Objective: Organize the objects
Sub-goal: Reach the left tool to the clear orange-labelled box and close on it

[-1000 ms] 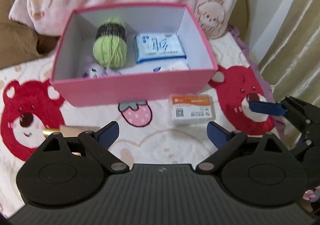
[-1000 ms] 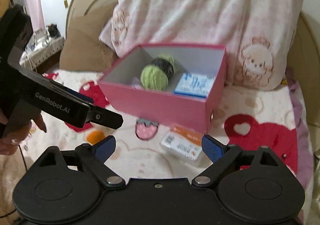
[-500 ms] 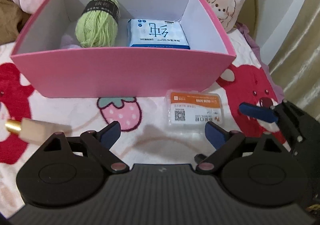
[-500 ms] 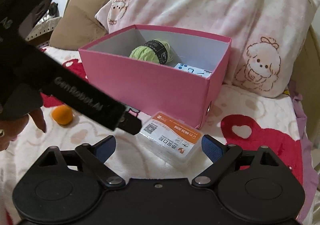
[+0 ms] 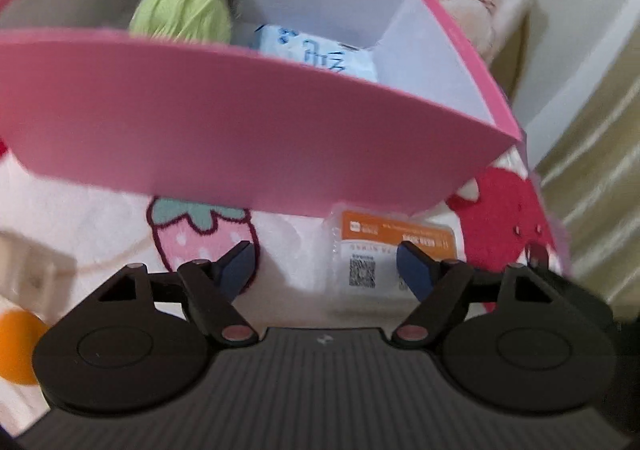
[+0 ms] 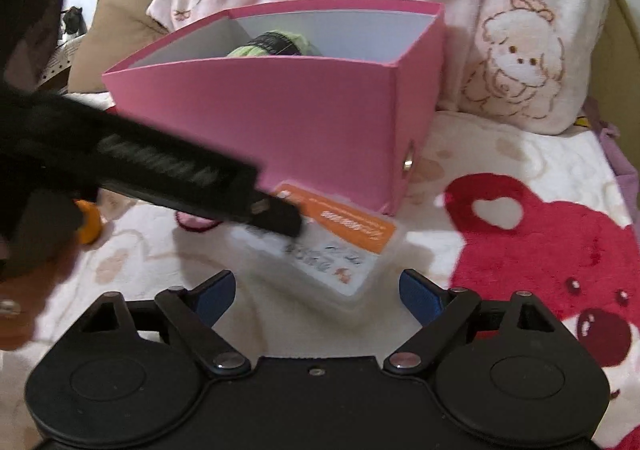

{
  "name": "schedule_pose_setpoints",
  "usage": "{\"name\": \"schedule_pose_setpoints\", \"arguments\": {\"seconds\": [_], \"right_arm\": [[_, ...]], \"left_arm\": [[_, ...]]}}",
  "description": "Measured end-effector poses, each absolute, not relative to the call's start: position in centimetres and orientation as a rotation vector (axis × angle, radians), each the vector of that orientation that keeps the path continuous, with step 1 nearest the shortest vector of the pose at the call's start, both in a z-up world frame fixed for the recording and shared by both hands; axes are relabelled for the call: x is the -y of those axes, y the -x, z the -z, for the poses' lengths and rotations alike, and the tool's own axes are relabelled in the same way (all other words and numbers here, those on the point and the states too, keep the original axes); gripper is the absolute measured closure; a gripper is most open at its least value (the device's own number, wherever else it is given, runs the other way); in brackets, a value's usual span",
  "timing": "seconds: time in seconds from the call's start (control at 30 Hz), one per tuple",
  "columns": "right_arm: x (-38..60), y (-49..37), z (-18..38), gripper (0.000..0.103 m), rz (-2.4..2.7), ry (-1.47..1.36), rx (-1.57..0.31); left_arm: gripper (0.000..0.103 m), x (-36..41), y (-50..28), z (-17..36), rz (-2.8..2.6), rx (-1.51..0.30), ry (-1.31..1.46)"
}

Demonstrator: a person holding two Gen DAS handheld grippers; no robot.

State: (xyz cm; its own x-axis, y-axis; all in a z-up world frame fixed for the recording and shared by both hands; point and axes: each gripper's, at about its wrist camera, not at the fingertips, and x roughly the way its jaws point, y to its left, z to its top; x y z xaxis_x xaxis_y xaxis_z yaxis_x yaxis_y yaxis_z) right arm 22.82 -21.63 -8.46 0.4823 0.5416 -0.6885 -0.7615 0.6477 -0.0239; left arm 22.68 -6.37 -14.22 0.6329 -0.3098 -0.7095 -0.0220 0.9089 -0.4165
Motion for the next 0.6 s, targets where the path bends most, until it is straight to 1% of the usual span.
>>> {"name": "schedule_pose_setpoints", "arguments": {"seconds": [0.03, 0.17, 0.47, 0.5, 0.6], "right_arm": [[21.4, -22.4, 8.3, 0.013, -0.812, 0.366, -0.692], [21.2, -21.9, 8.2, 0.012, -0.844, 0.357, -0.713], [21.9, -21.2, 8.2, 0.010, -0.881, 0.277, -0.729], [21.6, -21.3, 8.4, 0.010, -0.878, 0.284, -0.731], [21.1, -21.9, 9.0, 0.009, -0.863, 0.283, -0.758]], "left_arm": [[0.029, 6.2, -22.6, 14.2, 0.182, -0.869, 0.427], [0.048, 6.0, -22.0, 13.9, 0.265, -0.899, 0.475], [0.049, 6.3, -19.1, 13.6, 0.291, -1.025, 0.536], [0.049, 6.1, -19.0, 13.7, 0.270, -1.023, 0.540], [0.042, 5.5, -19.2, 14.0, 0.207, -0.987, 0.559]]}}
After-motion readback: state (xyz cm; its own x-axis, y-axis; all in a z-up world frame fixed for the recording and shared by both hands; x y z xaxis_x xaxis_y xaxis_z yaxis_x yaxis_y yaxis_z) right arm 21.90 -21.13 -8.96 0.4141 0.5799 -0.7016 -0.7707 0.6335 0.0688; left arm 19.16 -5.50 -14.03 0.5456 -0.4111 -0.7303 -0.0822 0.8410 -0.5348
